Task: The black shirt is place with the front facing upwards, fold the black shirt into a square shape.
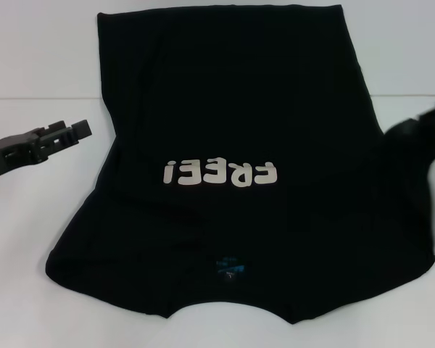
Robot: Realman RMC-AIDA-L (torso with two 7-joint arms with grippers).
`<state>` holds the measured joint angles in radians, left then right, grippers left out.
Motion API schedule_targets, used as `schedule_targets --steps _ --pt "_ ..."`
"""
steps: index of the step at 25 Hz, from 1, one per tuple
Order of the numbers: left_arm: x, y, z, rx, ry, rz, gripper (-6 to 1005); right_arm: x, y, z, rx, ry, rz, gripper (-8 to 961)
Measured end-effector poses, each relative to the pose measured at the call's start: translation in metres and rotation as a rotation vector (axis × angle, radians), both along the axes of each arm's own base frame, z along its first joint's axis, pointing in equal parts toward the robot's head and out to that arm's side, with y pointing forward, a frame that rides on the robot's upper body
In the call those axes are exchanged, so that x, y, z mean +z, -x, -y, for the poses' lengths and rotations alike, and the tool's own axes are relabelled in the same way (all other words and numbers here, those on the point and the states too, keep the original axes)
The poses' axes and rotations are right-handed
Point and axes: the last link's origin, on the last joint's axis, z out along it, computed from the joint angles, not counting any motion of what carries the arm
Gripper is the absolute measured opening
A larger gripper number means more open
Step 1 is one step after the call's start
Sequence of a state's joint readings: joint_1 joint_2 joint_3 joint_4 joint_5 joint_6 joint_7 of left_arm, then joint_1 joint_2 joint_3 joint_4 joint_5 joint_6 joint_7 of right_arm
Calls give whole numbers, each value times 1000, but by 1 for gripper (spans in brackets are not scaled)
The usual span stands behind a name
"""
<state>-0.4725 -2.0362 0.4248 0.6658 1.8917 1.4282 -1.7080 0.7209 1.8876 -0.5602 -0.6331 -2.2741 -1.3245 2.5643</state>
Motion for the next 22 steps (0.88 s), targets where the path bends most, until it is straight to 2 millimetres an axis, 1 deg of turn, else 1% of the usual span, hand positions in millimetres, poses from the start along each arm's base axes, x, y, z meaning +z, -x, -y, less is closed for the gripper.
schedule_targets --steps 4,7,9,13,18,22 --pt "-1 4 4 10 -2 1 726 -25 28 -9 51 77 10 56" --pt "-2 6 6 17 -3 3 726 -44 42 -11 79 138 23 61" --pt "-2 8 8 24 -7 5 726 -53 48 -11 94 162 35 64" --pt "0 9 9 30 -15 8 726 -65 53 -12 109 186 66 70" --pt "0 10 9 31 -16 8 726 -73 53 -11 136 204 106 78" --pt "0 9 7 30 -19 4 726 -79 55 -8 149 213 99 84"
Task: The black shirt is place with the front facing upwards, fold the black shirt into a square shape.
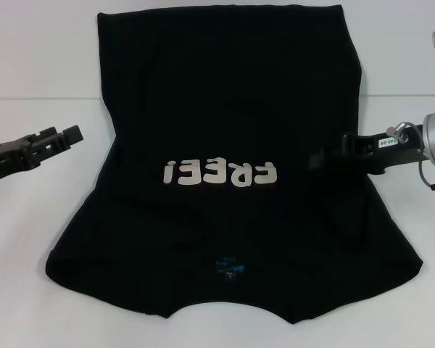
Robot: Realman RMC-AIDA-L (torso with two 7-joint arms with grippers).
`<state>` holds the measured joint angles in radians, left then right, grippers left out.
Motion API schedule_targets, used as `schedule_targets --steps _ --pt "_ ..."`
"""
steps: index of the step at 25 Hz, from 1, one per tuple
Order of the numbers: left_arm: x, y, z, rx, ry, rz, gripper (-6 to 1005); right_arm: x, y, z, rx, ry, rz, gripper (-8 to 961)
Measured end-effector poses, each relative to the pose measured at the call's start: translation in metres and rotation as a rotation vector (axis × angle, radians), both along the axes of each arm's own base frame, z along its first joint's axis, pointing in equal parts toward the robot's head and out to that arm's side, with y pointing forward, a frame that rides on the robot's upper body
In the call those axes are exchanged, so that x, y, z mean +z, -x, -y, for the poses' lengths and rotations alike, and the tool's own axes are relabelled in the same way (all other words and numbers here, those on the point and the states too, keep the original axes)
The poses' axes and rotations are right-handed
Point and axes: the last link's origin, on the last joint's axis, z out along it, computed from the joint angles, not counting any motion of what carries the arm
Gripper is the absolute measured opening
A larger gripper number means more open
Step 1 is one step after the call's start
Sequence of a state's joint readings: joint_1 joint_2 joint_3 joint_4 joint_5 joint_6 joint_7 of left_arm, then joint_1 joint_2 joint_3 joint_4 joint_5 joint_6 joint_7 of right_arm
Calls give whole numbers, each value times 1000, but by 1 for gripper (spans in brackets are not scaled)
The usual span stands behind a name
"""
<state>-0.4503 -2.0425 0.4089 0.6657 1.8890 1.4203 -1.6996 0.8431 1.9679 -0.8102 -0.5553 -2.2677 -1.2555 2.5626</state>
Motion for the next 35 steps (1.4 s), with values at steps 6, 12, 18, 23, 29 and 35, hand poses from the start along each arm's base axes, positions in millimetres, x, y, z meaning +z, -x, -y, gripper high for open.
schedule_targets --steps 6,12,18,23,29,35 --pt "-2 -2 -1 -7 5 -3 725 -5 2 1 -67 -2 -61 208" --pt "-3 -1 0 -10 4 -7 725 -3 5 1 -74 -12 -111 525" --pt "-3 0 2 -6 6 -5 725 10 -17 9 -117 -22 -99 781" --pt "-3 0 2 -7 8 -5 725 19 -32 13 -166 -25 -86 843" --pt "-5 2 4 -2 10 0 725 12 -33 -1 -146 -69 34 918" --pt "-6 5 8 9 8 7 725 -3 -17 -25 -60 -159 130 917"
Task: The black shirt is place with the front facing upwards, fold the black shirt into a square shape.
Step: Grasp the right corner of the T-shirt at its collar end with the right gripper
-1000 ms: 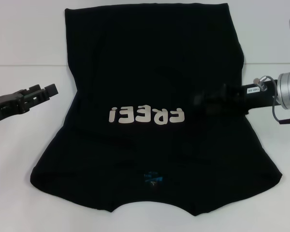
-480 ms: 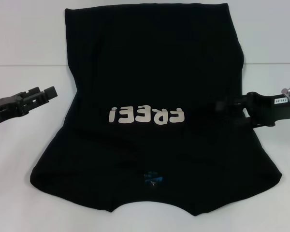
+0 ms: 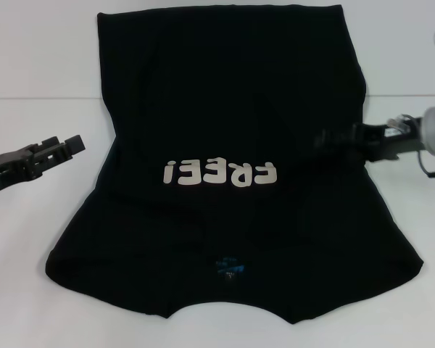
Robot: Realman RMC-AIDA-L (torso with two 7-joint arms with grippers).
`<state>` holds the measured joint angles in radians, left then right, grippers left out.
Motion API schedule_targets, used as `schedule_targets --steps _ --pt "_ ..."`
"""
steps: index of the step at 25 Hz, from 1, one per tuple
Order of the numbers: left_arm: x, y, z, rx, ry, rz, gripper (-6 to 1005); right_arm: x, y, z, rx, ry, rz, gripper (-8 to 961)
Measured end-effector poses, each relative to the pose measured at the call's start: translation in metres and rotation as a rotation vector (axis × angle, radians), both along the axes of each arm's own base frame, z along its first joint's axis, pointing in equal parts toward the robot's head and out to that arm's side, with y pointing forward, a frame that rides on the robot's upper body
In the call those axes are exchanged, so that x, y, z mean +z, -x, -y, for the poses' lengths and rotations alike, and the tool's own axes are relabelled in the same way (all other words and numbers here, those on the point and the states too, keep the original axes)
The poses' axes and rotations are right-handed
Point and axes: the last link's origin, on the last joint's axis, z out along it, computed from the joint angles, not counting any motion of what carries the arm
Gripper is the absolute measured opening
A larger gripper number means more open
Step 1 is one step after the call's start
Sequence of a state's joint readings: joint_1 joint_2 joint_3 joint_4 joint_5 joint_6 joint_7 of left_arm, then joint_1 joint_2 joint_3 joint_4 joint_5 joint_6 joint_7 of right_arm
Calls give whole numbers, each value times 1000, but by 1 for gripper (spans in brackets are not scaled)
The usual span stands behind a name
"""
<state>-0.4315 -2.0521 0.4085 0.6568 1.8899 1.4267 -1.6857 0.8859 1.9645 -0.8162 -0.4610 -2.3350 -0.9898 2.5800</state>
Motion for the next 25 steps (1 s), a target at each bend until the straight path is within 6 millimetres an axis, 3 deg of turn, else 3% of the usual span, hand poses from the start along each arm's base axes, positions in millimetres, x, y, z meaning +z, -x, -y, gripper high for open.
schedule_targets --steps 6,11,15,21,25 --pt "2 3 3 4 -12 -7 725 -11 14 -13 58 -92 -14 917" --pt "3 5 3 8 -10 -19 726 -4 6 -10 75 -195 -115 916" --pt "8 4 3 -2 4 -27 726 16 -1 0 86 -156 -168 916" --pt "34 2 11 36 140 -58 726 63 9 18 89 -3 -214 915" --pt "44 7 17 130 248 -118 726 73 -5 41 22 143 -159 914"
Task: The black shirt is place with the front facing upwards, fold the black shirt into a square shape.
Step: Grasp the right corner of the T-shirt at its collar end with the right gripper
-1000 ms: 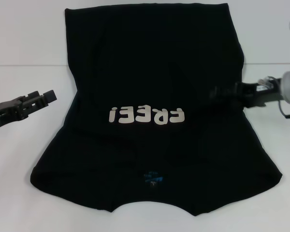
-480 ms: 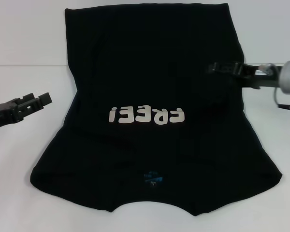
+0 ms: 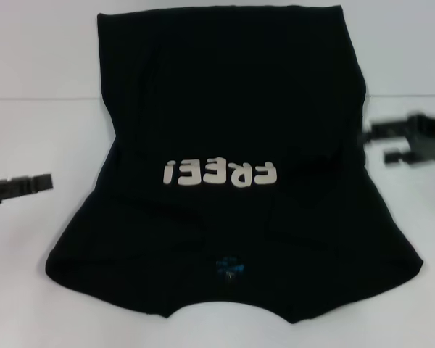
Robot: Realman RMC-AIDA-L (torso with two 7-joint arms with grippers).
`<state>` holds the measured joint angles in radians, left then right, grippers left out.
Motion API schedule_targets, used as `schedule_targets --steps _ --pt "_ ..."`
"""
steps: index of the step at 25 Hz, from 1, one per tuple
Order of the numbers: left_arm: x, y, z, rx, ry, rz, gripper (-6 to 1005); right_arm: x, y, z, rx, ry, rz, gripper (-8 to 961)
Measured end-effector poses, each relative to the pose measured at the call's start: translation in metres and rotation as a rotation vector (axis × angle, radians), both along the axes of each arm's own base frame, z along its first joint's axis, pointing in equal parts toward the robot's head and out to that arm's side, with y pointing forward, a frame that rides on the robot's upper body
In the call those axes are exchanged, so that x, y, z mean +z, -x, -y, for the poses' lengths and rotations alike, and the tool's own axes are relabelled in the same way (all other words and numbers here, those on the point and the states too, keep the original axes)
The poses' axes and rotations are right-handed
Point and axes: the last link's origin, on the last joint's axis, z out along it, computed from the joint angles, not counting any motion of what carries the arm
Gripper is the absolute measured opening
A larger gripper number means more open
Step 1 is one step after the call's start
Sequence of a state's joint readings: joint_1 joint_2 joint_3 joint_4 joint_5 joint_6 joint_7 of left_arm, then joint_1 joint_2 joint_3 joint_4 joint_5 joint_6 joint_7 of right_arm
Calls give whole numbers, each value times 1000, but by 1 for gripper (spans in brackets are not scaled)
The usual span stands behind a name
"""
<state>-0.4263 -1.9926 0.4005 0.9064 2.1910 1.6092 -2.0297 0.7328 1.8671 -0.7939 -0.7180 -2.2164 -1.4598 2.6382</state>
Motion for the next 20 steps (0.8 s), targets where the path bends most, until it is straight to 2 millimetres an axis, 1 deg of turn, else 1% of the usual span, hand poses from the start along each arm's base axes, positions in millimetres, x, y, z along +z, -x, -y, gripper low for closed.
schedule_targets --steps 3,6,7,14,20 --pt "4 2 4 50 49 -32 726 -4 -18 13 -63 65 54 912" --pt "9 3 3 74 48 -45 726 -6 -26 22 -113 124 110 909" --pt "11 2 1 76 43 -48 726 -4 -29 25 -144 155 164 909" --pt "13 1 -6 71 22 -64 726 -1 -35 29 -186 174 248 903" --pt "14 3 -10 78 -3 -80 726 -10 -42 37 -202 197 262 898"
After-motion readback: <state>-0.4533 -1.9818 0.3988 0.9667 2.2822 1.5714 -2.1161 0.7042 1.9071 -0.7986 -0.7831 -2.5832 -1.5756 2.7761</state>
